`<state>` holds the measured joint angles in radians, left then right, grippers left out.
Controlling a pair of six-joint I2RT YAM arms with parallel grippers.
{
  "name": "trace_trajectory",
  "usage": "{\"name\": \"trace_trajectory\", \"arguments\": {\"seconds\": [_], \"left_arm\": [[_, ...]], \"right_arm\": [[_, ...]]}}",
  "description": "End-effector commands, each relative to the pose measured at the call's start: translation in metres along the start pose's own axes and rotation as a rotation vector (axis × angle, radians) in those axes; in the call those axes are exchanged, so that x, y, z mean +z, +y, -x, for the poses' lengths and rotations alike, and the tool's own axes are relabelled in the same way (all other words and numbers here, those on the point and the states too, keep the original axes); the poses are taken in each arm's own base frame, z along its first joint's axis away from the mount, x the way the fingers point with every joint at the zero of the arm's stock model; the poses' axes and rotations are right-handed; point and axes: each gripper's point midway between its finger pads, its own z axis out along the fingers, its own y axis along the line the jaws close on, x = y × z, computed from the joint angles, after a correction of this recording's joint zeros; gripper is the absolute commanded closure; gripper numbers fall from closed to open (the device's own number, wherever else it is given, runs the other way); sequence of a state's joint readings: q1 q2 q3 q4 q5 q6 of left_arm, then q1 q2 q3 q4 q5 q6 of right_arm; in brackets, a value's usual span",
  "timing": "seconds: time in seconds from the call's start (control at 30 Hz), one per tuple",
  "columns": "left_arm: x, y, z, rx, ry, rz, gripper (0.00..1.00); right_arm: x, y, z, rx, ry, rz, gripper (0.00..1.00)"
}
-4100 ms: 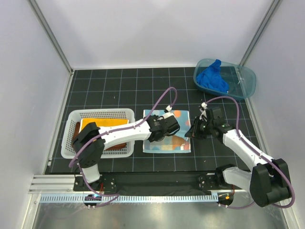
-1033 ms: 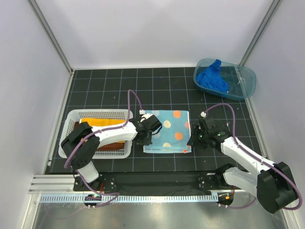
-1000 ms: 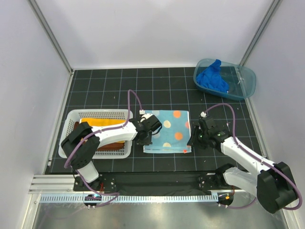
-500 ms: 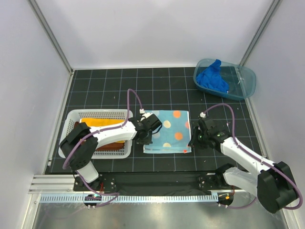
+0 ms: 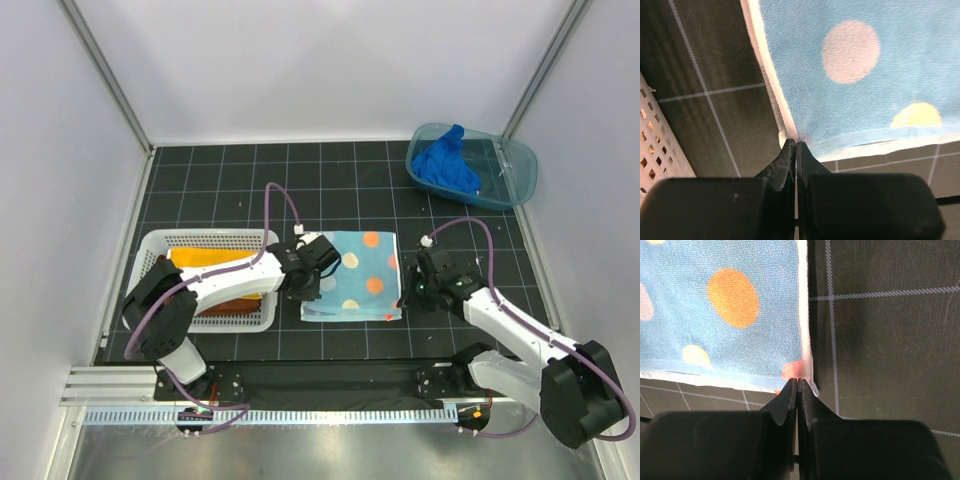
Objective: Fold and stack the towels
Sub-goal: Fold the towel
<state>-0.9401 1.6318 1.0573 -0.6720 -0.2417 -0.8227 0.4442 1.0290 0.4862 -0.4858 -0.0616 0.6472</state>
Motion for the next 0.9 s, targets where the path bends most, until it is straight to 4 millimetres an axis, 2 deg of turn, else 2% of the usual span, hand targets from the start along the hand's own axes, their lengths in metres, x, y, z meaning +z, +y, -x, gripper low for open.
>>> {"name": "trace_trajectory", "arguments": {"seconds": [0.0, 0.27, 0.33, 0.37, 0.57, 0.67, 0.87], "left_arm": [[-0.024, -0.011, 0.017, 0.008, -0.046, -0.054, 1.00], [-0.038, -0.009, 0.018, 0.005, -0.062, -0.057, 1.00], [-0.039, -0.008, 0.018, 0.002, -0.063, -0.057, 1.00], [-0.039, -0.009, 0.018, 0.004, -0.064, -0.060, 1.00], [-0.034, -0.012, 0.015, 0.012, -0.052, -0.057, 1.00], [-0.033, -0.014, 0.014, 0.013, -0.049, -0.059, 1.00], [-0.030, -0.014, 0.013, 0.017, -0.045, -0.056, 1.00]], "right_arm": [[-0.014, 0.016, 0.020, -0.014, -0.063, 0.035, 0.97], [-0.025, 0.017, 0.024, -0.017, -0.074, 0.031, 0.98], [-0.026, 0.014, 0.024, -0.022, -0.076, 0.019, 0.92], [-0.026, 0.013, 0.023, -0.021, -0.075, 0.012, 0.85], [-0.012, 0.006, 0.012, -0.004, -0.052, 0.002, 0.68], [-0.006, 0.004, 0.009, 0.003, -0.045, -0.006, 0.64], [0.002, 0.000, 0.006, 0.009, -0.038, -0.021, 0.64]]}}
